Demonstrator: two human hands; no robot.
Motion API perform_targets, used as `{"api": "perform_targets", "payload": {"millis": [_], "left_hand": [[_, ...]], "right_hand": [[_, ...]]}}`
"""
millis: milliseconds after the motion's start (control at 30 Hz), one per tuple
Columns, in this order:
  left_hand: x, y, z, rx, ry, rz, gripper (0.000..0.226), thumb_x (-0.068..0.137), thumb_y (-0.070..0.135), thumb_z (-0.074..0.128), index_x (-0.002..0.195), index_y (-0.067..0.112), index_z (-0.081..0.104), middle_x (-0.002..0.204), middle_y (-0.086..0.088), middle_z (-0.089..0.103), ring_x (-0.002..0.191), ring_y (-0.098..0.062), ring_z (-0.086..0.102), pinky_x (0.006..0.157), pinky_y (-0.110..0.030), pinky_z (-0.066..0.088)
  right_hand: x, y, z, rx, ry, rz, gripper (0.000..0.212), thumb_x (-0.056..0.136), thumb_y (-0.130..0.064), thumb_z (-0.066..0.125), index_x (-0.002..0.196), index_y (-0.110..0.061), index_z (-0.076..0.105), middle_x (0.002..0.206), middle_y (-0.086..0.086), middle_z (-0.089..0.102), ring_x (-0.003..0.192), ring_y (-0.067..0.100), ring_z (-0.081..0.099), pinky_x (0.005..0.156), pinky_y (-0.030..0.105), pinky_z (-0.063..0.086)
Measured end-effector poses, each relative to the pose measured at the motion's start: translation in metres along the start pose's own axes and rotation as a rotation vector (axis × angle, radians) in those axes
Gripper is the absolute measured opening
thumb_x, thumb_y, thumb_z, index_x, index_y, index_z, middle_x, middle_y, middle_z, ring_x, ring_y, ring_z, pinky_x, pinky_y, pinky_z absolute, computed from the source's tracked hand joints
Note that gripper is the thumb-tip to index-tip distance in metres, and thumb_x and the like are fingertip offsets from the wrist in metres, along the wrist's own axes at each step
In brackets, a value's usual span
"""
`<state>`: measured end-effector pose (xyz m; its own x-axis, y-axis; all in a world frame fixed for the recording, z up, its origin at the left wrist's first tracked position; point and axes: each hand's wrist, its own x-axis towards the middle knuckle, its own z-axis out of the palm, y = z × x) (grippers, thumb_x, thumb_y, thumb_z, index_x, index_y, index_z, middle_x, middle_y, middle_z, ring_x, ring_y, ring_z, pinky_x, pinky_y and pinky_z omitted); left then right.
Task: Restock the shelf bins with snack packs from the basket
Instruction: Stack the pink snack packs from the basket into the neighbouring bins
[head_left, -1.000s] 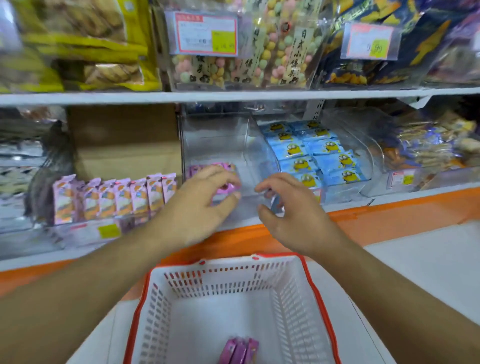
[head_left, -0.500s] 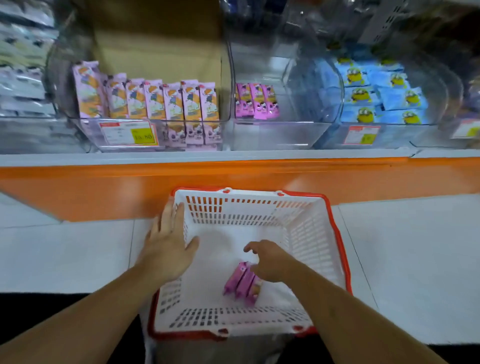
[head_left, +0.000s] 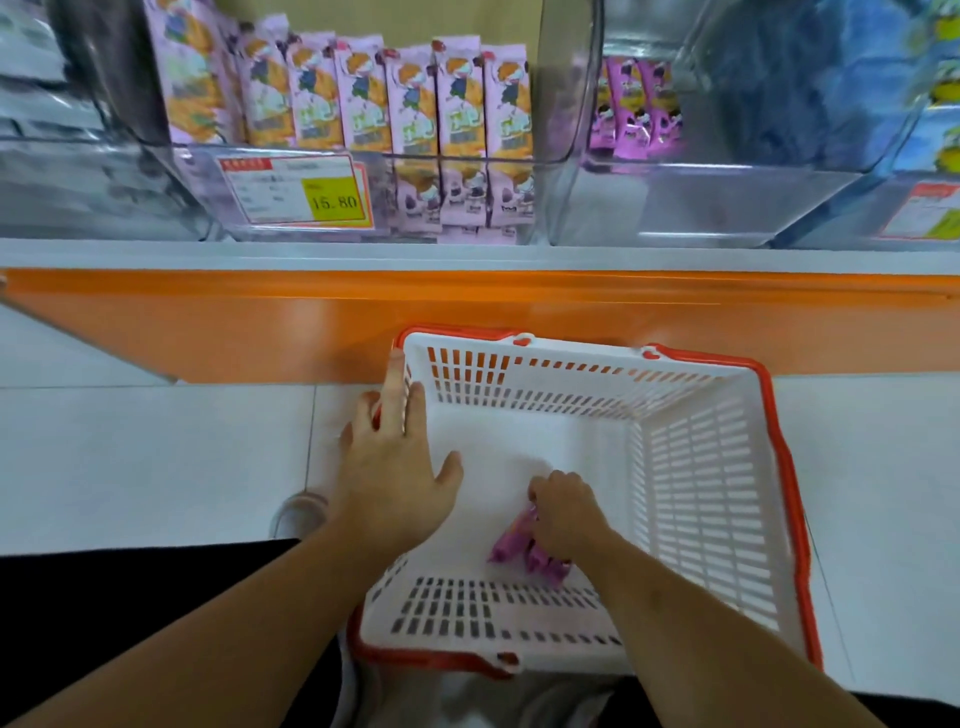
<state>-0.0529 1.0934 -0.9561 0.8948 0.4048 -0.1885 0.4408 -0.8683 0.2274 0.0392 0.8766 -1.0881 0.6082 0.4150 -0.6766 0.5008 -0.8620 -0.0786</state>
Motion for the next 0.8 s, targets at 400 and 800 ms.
{"api": "perform_targets", "payload": {"millis": [400,800], "left_hand": [[0.001,-0.001,0.004,0.027,0.0,-0.007,0.086,0.092,0.066,0.049,0.159,0.018,0.026,0.171,-0.001,-0.015,0.141,-0.03,0.029,0.113,-0.046,0.039],[0.01,0.015,-0.041,0.059,-0.223,-0.027,0.063,0.102,0.055,0.036,0.156,0.023,0.028,0.165,-0.008,0.003,0.151,-0.037,0.009,0.127,-0.054,0.01]], "right_hand": [[-0.022,0.005,0.008,0.102,-0.001,-0.124,0.012,0.083,-0.023,0.068,0.082,-0.028,0.058,0.087,-0.007,0.067,0.093,0.021,0.057,0.102,0.034,0.042],[-0.075,-0.009,-0.137,0.444,0.07,-0.279,0.032,0.085,-0.014,0.084,0.102,-0.033,0.065,0.101,-0.017,0.07,0.089,0.004,0.069,0.083,0.03,0.063]]}}
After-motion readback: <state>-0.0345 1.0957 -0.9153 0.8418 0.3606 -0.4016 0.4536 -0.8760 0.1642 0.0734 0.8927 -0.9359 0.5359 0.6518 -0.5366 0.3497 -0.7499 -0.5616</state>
